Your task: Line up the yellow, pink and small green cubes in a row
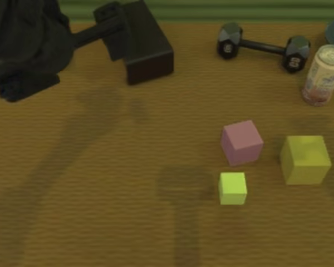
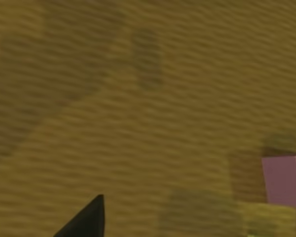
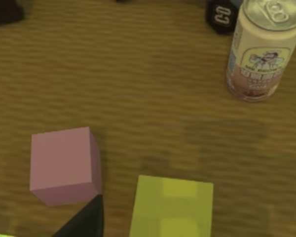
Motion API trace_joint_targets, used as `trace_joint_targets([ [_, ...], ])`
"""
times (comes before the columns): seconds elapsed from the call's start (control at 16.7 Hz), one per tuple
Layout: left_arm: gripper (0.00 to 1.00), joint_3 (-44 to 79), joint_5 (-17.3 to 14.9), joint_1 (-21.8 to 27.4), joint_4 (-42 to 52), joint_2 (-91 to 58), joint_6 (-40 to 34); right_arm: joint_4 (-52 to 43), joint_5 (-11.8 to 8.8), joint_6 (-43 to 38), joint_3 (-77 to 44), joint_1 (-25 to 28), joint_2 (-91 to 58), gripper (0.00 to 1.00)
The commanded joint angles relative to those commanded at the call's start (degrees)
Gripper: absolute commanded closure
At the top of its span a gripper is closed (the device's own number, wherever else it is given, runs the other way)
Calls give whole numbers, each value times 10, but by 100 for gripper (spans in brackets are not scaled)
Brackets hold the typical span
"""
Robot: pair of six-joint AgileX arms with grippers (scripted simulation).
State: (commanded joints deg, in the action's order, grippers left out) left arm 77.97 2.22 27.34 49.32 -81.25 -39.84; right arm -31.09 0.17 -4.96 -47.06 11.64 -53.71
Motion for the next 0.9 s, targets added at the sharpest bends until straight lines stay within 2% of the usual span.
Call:
trace_joint_targets([
  [0.48, 0, -495, -8, -184, -284, 506, 212, -260, 2, -37, -366, 93, -480, 0],
  [0.72, 0, -663, -15, -245, -402, 681, 316, -347, 1, -53, -509, 127, -631, 0],
  [0.9, 0, -746, -20, -273, -464, 773, 372, -387, 1, -60, -588, 145, -707, 0],
])
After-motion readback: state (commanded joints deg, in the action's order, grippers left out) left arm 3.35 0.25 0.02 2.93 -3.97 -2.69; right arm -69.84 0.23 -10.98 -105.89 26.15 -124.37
